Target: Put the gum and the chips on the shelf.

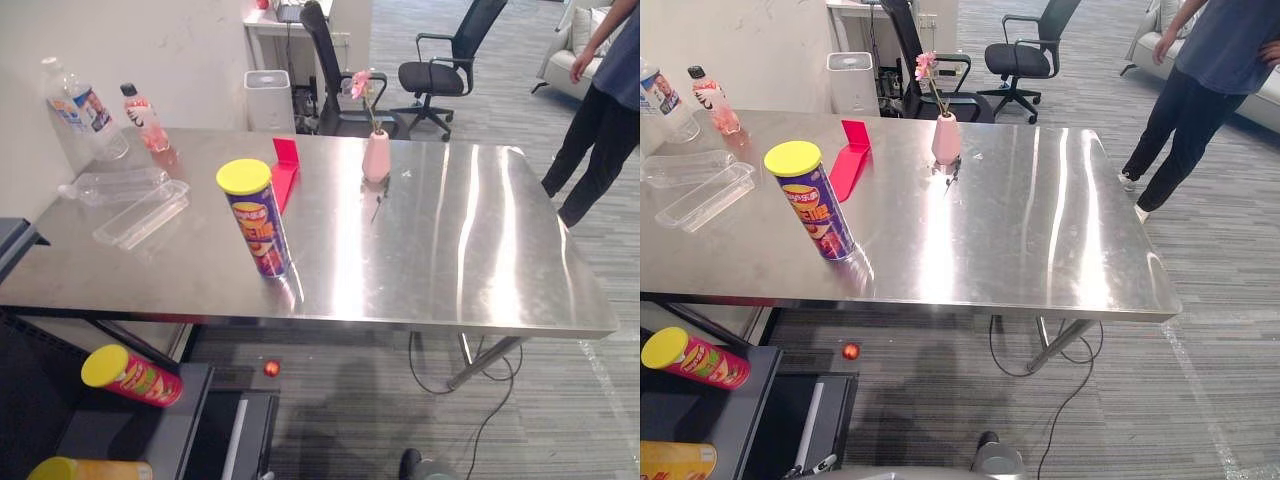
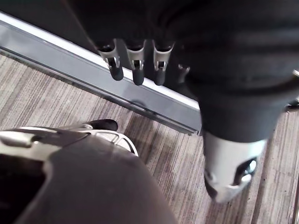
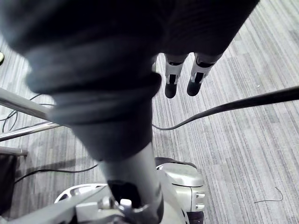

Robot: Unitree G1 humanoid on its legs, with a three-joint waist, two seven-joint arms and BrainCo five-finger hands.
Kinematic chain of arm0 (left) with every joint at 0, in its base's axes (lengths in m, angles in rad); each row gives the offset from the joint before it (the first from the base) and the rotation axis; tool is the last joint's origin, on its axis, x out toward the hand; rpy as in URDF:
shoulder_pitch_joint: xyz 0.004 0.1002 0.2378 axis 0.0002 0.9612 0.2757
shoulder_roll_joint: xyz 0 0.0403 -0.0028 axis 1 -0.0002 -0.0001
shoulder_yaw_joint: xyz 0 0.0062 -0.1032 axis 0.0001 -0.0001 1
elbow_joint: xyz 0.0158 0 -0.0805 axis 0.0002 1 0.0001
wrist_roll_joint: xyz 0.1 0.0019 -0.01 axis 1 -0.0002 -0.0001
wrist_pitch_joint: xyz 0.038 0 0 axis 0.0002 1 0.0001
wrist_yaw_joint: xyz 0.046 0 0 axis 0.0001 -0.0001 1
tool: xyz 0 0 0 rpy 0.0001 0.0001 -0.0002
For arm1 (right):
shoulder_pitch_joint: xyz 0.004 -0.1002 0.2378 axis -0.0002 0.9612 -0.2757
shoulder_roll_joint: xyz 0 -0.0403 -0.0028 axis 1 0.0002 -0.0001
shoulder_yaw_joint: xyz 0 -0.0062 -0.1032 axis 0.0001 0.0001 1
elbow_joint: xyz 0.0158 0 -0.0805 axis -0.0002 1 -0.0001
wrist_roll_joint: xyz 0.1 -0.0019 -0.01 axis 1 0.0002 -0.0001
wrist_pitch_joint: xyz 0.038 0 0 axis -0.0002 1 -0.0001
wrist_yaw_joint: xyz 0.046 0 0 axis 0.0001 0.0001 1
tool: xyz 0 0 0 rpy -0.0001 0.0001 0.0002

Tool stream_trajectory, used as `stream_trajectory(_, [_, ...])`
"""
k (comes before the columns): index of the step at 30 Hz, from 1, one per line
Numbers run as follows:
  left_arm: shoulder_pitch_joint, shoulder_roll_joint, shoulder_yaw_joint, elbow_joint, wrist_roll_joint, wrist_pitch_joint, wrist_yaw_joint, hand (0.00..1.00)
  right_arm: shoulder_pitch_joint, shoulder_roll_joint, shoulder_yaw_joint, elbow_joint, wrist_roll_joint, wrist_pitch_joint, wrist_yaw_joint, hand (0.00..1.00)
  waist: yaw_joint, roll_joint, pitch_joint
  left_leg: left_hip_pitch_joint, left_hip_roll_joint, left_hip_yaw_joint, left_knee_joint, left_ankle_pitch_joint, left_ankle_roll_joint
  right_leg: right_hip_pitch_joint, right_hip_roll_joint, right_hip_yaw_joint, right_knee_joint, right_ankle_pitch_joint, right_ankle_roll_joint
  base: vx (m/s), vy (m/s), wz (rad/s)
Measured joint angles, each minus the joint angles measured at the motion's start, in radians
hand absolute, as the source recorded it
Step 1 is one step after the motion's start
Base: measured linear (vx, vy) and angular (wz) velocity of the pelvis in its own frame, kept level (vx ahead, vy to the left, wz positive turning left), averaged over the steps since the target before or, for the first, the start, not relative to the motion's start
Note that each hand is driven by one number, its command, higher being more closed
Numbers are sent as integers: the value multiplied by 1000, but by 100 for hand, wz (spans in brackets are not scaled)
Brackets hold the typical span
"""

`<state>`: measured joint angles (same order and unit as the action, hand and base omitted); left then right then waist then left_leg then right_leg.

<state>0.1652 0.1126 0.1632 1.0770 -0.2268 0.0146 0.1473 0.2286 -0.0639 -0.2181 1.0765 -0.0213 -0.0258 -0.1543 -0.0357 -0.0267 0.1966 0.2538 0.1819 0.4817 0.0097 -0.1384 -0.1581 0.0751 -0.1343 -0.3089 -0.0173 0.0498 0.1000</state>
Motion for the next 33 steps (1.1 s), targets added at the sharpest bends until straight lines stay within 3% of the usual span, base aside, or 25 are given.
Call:
stream_trajectory(5, [9, 0, 1, -20, -6, 18, 0, 0, 5, 1, 1, 0, 3, 0, 5, 0, 9, -1, -1, 12, 15, 28, 27, -14, -7, 48, 25, 19, -88, 39, 3, 30, -15, -17])
stream_trajectory(9, [20, -2, -1, -49, -7, 18, 4, 0, 3, -11, 28, 0, 7, 10, 13, 0, 15, -1, 0, -57, 58, 12, 224, -42, -7, 55, 26, 32, -88, 36, -1, 21, -59, -17])
stream_trajectory(12, [19, -13, -3, -54, -7, 18, 5, 0, 8, -30, 29, 0, 67, 12, 34, 0, 17, 18, 8, -100, 70, -45, 319, -42, -6, 63, 21, 43, -88, 35, -2, 16, -28, -6])
stream_trajectory(19, [15, -25, 2, -50, -5, 17, -11, 0, 8, -32, -12, 39, 233, -1, 41, 0, 12, 43, -3, -61, 24, -112, 92, -40, -4, 16, 28, 28, -98, 51, 2, -26, 23, 12])
stream_trajectory(23, [15, -22, 2, -39, 5, 16, -16, 0, 14, -11, -36, 39, 299, -11, 18, 0, 12, 41, -5, -37, 3, -110, 55, -47, 7, 18, 14, 31, -98, 62, 11, -60, 60, -6])
stream_trajectory(29, [8, -21, 3, -21, 5, 4, -22, 0, 0, 1, -151, 14, 421, -75, -69, 0, 10, 44, -10, -24, -16, -109, 44, -51, 14, 17, -2, 31, -98, 67, 19, 6, 35, -2])
stream_trajectory(33, [10, -30, 42, -25, 5, -8, -37, 0, -24, -18, -319, -93, 532, -118, -107, 0, 10, 50, -18, -23, -18, -112, 43, -51, 14, 17, -4, 26, -97, 68, 21, 65, 21, 2])
